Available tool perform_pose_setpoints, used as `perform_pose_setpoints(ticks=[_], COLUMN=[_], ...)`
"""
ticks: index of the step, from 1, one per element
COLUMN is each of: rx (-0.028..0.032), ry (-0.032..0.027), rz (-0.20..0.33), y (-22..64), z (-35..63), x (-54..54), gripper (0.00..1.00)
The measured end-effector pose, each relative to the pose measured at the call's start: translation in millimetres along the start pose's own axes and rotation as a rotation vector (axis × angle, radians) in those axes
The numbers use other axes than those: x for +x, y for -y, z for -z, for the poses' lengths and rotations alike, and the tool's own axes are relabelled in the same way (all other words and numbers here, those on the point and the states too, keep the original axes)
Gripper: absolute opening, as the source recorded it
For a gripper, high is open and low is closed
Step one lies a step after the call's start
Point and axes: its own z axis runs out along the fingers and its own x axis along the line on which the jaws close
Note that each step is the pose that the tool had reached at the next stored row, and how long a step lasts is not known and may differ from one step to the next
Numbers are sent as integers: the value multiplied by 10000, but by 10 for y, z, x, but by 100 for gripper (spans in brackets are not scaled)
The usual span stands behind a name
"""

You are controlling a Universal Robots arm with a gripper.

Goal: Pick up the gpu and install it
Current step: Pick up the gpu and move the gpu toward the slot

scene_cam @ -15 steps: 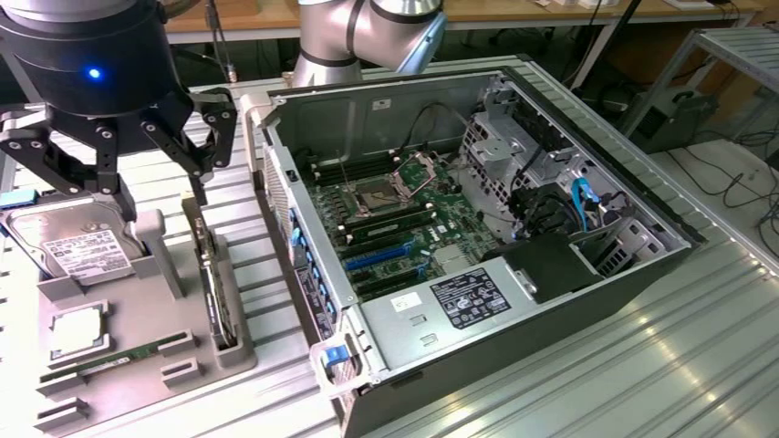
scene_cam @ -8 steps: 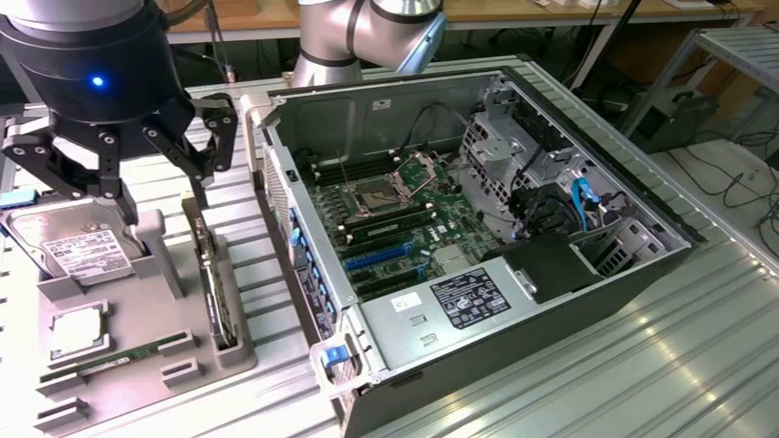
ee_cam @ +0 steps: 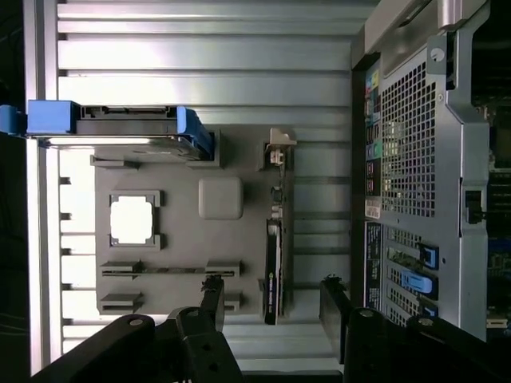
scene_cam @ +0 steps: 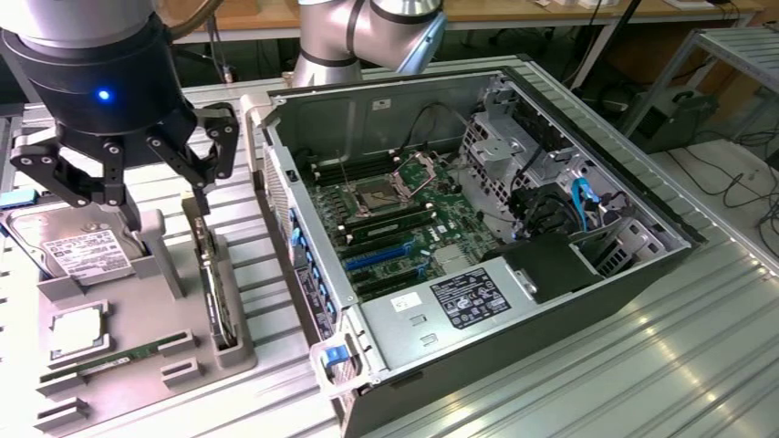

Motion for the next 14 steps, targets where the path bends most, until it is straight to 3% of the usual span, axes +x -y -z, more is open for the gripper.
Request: perform_pose_setpoints(ticks=[14], rx=[1], ry=[-1], rz=[0], y=[50], z=[-162], x=[3], gripper=[60])
